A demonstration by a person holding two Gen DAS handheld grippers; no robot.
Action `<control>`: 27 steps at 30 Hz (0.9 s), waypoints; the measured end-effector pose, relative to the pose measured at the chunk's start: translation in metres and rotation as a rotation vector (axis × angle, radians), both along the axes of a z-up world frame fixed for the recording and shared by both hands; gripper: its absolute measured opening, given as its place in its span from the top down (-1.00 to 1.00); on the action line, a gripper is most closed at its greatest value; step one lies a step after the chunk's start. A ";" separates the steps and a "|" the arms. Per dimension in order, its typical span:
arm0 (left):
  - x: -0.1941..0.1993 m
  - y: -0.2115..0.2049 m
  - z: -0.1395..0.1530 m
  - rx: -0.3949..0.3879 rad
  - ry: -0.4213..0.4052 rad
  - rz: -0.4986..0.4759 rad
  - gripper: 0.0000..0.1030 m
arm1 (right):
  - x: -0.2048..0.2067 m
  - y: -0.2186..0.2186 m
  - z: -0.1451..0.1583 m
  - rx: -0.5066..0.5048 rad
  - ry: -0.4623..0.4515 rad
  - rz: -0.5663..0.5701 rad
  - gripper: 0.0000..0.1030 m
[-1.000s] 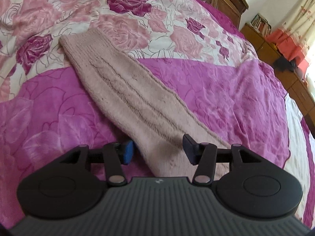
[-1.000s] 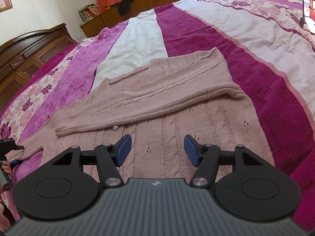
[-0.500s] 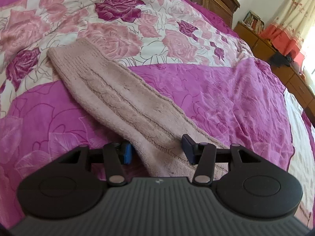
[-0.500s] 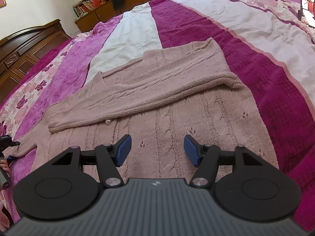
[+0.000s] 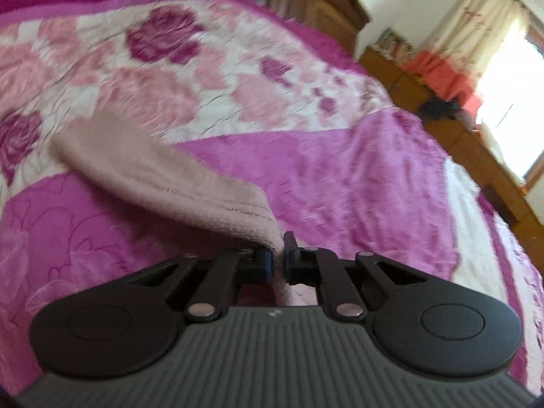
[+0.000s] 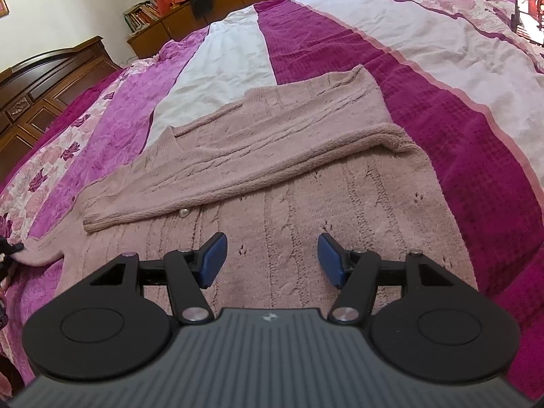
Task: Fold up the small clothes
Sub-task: 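Grasp the long sleeve near its cuff with the left tool, then carry the sleeve across the cardigan front with the left tool and open it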
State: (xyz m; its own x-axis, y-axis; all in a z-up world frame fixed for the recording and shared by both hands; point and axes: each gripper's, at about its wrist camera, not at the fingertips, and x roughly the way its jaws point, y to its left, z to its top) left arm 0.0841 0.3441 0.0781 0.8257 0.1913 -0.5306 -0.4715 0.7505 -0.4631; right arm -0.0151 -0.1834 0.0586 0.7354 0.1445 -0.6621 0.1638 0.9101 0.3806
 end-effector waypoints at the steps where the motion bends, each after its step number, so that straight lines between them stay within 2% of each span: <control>1: -0.001 -0.004 0.005 0.008 -0.015 -0.014 0.84 | 0.000 0.000 0.000 0.000 -0.002 0.000 -0.30; 9: -0.005 -0.055 0.054 0.103 -0.141 -0.159 0.85 | -0.006 -0.007 0.001 0.016 -0.014 -0.009 -0.29; 16: -0.004 -0.106 0.090 0.121 -0.231 -0.260 0.85 | -0.010 -0.015 0.000 0.035 -0.025 -0.025 -0.30; 22: 0.002 -0.155 0.105 0.130 -0.264 -0.340 0.85 | -0.014 -0.021 -0.001 0.056 -0.032 -0.038 -0.30; 27: 0.009 -0.200 0.105 0.153 -0.275 -0.420 0.85 | -0.016 -0.028 -0.003 0.072 -0.035 -0.048 -0.30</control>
